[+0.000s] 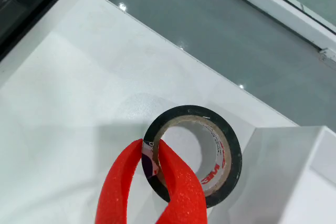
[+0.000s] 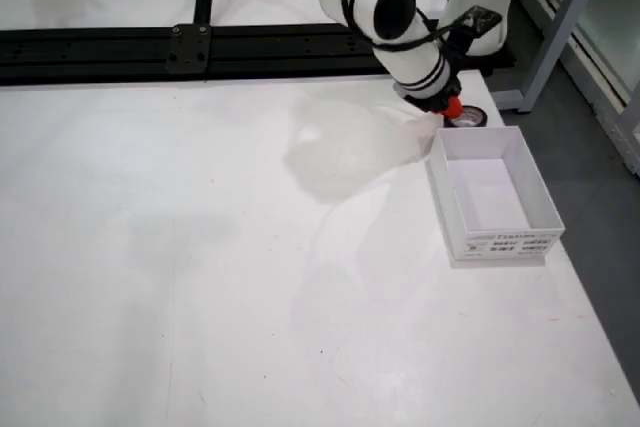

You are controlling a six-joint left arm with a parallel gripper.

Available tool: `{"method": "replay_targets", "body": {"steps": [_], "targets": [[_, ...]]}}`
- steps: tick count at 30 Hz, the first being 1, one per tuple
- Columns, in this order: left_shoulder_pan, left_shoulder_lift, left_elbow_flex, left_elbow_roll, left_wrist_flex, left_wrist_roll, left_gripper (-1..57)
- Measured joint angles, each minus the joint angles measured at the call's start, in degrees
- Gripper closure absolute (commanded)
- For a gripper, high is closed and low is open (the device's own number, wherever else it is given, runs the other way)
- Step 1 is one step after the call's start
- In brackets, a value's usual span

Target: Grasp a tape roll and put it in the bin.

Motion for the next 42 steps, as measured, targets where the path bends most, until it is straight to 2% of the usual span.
{"method": "replay_targets", "body": {"steps": [27, 34, 42], "targets": [[-5.6, -11.5, -0.1, -3.8, 5.7, 0.0, 57.1], [-5.2, -15.7, -0.1, -3.1, 6.4, 0.0, 57.1], [-2.6, -19.1, -0.2, -0.8, 6.6, 0.0, 57.1]]}}
